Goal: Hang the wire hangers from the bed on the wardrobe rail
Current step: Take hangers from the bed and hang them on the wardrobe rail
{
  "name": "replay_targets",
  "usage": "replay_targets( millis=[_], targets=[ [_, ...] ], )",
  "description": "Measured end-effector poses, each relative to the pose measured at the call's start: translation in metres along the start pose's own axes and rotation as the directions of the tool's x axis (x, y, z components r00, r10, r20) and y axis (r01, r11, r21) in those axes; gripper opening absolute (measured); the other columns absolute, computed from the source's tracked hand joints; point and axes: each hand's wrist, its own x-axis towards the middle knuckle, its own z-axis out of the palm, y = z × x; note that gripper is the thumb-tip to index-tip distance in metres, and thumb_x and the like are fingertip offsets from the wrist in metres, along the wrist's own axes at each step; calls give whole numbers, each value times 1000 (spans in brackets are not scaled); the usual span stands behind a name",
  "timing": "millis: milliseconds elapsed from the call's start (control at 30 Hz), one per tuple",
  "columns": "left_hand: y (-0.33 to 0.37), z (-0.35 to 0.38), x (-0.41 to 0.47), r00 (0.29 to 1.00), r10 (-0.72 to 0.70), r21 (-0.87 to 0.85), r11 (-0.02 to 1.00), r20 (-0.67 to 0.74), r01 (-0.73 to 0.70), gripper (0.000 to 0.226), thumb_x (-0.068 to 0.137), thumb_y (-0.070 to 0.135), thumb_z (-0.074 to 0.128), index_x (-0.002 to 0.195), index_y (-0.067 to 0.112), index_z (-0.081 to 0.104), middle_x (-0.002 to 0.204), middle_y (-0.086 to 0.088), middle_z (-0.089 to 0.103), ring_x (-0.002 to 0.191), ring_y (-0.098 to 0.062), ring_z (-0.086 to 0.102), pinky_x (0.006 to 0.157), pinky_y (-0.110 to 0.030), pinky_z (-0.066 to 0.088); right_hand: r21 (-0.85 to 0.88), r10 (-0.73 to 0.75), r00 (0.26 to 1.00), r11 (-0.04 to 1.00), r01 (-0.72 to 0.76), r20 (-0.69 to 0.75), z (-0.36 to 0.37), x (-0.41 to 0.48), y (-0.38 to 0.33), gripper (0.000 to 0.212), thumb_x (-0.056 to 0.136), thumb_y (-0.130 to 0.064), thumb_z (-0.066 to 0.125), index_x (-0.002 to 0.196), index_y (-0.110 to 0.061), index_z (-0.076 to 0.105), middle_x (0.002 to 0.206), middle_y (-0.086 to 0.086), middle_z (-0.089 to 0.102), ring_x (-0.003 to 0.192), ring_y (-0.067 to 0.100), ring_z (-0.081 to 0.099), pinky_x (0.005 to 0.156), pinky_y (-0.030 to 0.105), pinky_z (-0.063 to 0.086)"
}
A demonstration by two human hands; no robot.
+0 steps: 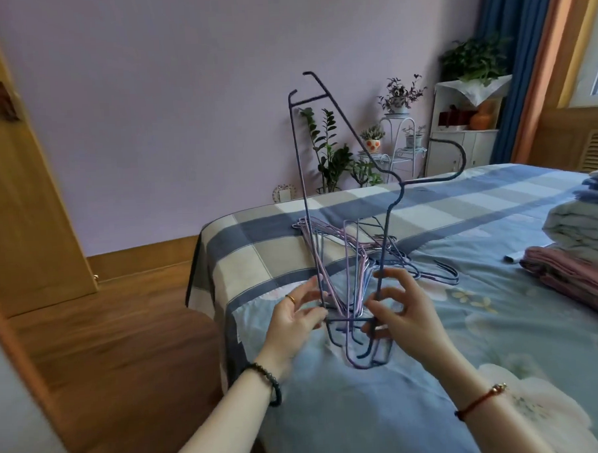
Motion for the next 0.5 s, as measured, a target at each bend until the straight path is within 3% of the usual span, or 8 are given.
replay_targets(
  millis=[67,233,367,500],
  targets=[
    [22,-12,-5,999,32,-15,999,-16,-32,31,89,1,52,105,26,60,87,8,63,65,4,61,68,-13,50,-5,-53,998,999,53,30,13,-2,-16,35,84,3,58,94,-29,49,81,10,59,58,32,65,56,44,58],
    [81,-59,-27,984,145,-25,989,-107,-148,24,88,6,56,109,15,64,76,8,64,63,0,62,63,-21,57,119,-199,975,975,187,97,56,-6,-67,32,84,7,55,103,-19,50,76,8,58,46,15,64,44,23,52],
    [131,-103,-57,947,258,28,966,-193,-258,20,87,4,55,95,19,65,72,9,65,60,-2,62,60,-25,57,206,-316,933,938,280,170,102,-12,-113,32,84,5,56,100,-22,53,76,12,57,49,20,65,52,32,58],
    [173,-148,-93,880,339,65,939,-334,-337,19,88,4,54,91,20,65,75,6,61,57,-4,61,54,-23,57,289,-424,875,890,353,235,153,-22,-159,30,84,2,57,104,-21,57,67,2,60,49,16,66,54,34,59]
  ],
)
